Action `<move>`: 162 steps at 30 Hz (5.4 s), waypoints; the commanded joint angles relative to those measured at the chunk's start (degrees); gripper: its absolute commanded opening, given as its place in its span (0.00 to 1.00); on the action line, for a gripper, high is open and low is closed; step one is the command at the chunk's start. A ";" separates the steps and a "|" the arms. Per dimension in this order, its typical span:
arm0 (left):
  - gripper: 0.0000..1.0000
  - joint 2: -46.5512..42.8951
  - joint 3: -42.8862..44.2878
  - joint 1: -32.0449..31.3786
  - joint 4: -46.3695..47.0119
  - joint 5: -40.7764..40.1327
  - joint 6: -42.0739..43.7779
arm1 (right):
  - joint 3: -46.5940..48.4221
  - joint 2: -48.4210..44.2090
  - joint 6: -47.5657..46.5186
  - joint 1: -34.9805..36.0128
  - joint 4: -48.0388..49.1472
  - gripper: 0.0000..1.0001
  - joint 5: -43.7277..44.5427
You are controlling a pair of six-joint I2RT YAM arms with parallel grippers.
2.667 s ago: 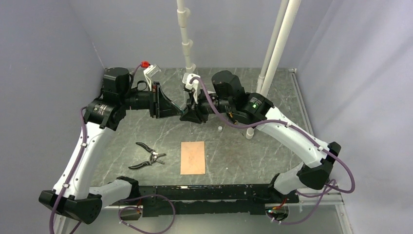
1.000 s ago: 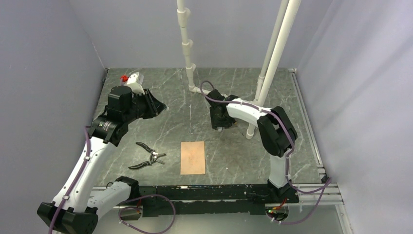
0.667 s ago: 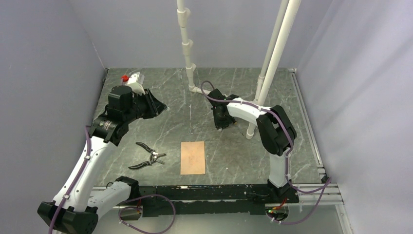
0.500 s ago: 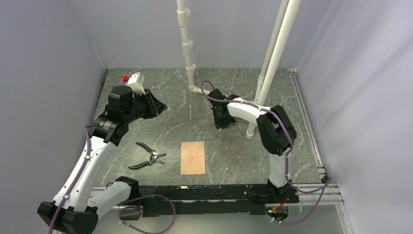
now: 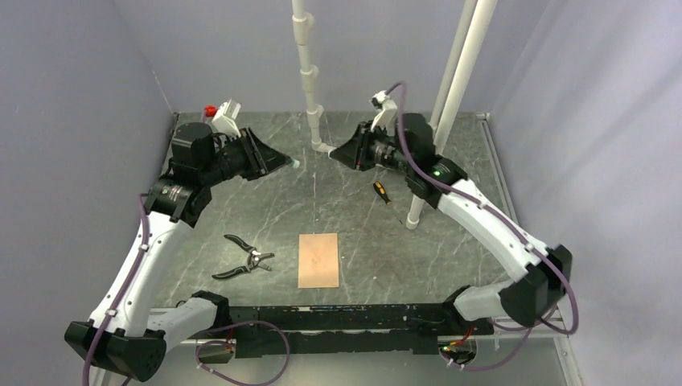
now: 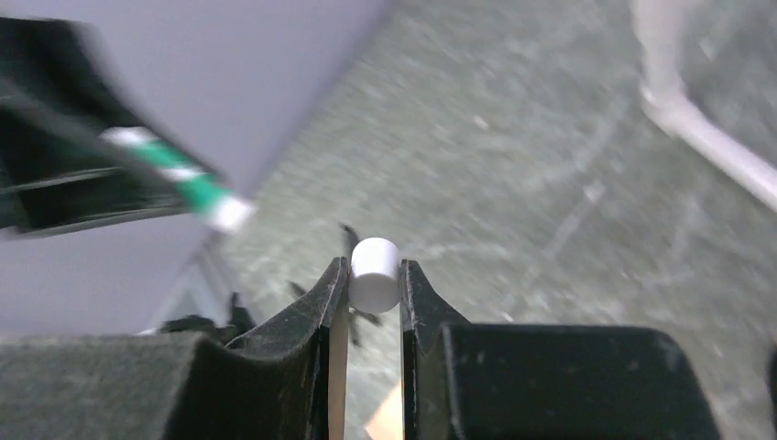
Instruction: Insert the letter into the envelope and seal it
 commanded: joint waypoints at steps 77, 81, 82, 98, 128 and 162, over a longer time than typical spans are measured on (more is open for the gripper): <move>0.02 2.46 2.74 2.30 45.04 25.72 -32.26 | 0.17 -5.92 17.06 6.08 43.14 0.00 -17.32; 0.03 2.01 2.79 2.30 45.12 24.91 -31.18 | 2.57 -5.13 15.84 6.82 40.35 0.00 -17.34; 0.02 1.92 3.08 2.30 44.24 24.79 -30.56 | 2.73 -5.11 15.74 6.82 39.94 0.00 -17.18; 0.02 1.86 -1.74 1.39 55.82 23.87 -37.53 | 3.68 -0.46 29.02 7.28 52.77 0.00 -19.22; 0.02 5.72 -0.02 -2.22 40.86 31.55 -16.16 | 15.28 9.51 50.26 9.91 60.46 0.00 -28.97; 0.02 -7.09 -1.99 2.12 8.66 8.04 4.13 | 3.84 -1.11 23.51 11.05 23.04 0.75 -5.45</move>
